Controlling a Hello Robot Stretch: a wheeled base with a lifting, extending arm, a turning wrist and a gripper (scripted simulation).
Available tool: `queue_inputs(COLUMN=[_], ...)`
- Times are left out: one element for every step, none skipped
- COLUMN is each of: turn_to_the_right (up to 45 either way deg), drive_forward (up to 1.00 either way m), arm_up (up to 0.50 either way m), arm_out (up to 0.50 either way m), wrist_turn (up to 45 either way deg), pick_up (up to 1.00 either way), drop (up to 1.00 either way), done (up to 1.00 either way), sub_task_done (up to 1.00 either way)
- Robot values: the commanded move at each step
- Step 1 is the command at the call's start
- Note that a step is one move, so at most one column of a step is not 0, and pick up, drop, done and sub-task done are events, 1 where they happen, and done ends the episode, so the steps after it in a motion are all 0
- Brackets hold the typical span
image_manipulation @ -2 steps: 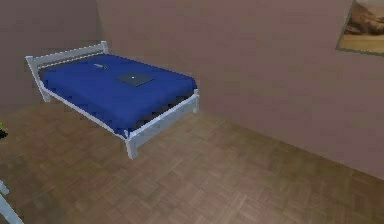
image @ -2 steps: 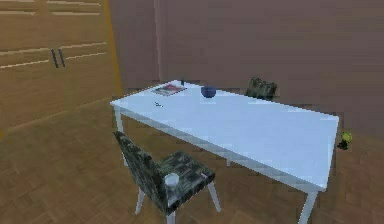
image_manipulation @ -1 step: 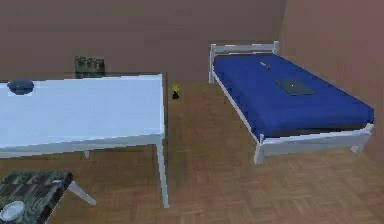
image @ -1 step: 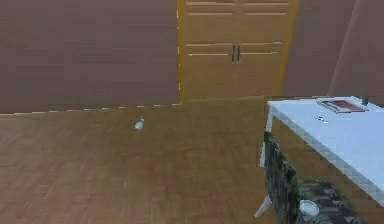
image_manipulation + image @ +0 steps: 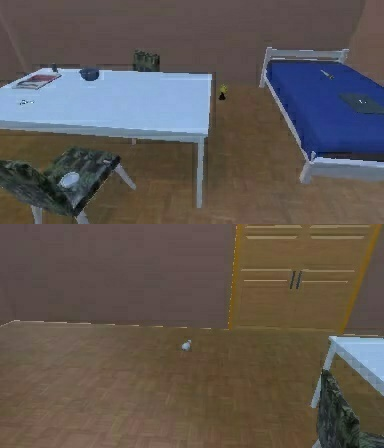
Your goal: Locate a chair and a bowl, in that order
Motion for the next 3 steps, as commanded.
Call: queue_inputs(turn_to_the_right=[0.0, 3.0, 3.0], drive_forward=[0.30, 0.00, 0.00], arm_up=[0.00, 0.00, 0.00], arm_out=[0.00, 0.00, 0.00], wrist_turn=[0.0, 0.0, 0.0], pick_up=[0.00, 0.00, 0.00], drop=[0.00, 0.00, 0.00], done=[0.00, 0.00, 0.00], sub_task_done=[0.00, 0.00, 0.00])
